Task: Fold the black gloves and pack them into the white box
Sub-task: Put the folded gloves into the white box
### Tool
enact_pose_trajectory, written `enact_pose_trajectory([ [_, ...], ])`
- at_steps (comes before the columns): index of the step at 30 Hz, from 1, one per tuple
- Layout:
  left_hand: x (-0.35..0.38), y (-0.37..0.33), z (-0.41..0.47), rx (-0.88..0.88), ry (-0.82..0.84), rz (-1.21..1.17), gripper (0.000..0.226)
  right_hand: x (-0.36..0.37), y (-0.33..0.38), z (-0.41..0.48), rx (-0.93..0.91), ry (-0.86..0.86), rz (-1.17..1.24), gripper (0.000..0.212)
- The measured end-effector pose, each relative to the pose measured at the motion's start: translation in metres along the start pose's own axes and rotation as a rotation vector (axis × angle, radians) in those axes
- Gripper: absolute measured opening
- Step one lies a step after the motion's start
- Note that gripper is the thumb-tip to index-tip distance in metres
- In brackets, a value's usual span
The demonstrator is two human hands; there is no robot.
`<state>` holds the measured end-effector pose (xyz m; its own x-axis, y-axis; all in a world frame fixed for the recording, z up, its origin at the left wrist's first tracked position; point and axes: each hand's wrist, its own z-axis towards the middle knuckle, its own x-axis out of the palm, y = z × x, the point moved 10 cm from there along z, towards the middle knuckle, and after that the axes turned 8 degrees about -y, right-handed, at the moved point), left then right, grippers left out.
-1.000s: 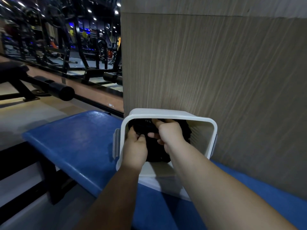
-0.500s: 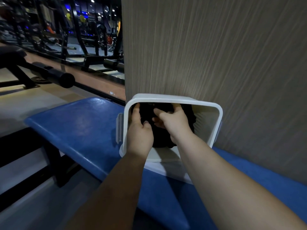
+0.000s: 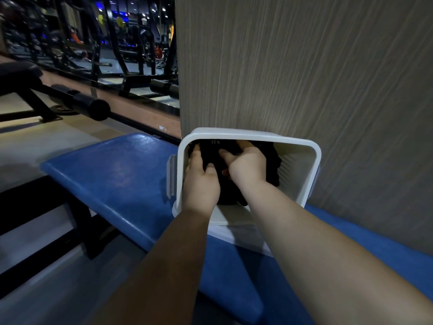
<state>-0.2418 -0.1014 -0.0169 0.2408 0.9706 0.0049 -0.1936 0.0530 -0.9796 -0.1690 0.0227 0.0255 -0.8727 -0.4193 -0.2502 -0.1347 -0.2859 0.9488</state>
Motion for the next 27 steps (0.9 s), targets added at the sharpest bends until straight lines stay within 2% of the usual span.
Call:
enact_pose_trajectory([
  [5,0.003,0.004,0.004,0.0,-0.013,-0.038,0.051,-0.008,0.004,-0.006,-0.058,-0.008,0.036,0.027],
  [10,0.003,0.006,0.006,-0.009,-0.025,-0.033,0.054,-0.028,0.0,-0.016,-0.1,-0.053,0.05,0.031],
  [14,0.003,0.004,0.004,-0.001,-0.027,-0.03,0.056,-0.053,-0.011,-0.023,-0.141,-0.102,0.041,0.02],
  [24,0.005,0.008,-0.002,-0.031,-0.017,-0.02,0.077,-0.116,-0.048,-0.028,-0.104,-0.233,-0.002,0.006],
  [27,0.003,0.004,-0.009,-0.001,-0.008,0.018,0.076,-0.137,-0.06,-0.029,-0.104,-0.315,-0.033,0.012],
])
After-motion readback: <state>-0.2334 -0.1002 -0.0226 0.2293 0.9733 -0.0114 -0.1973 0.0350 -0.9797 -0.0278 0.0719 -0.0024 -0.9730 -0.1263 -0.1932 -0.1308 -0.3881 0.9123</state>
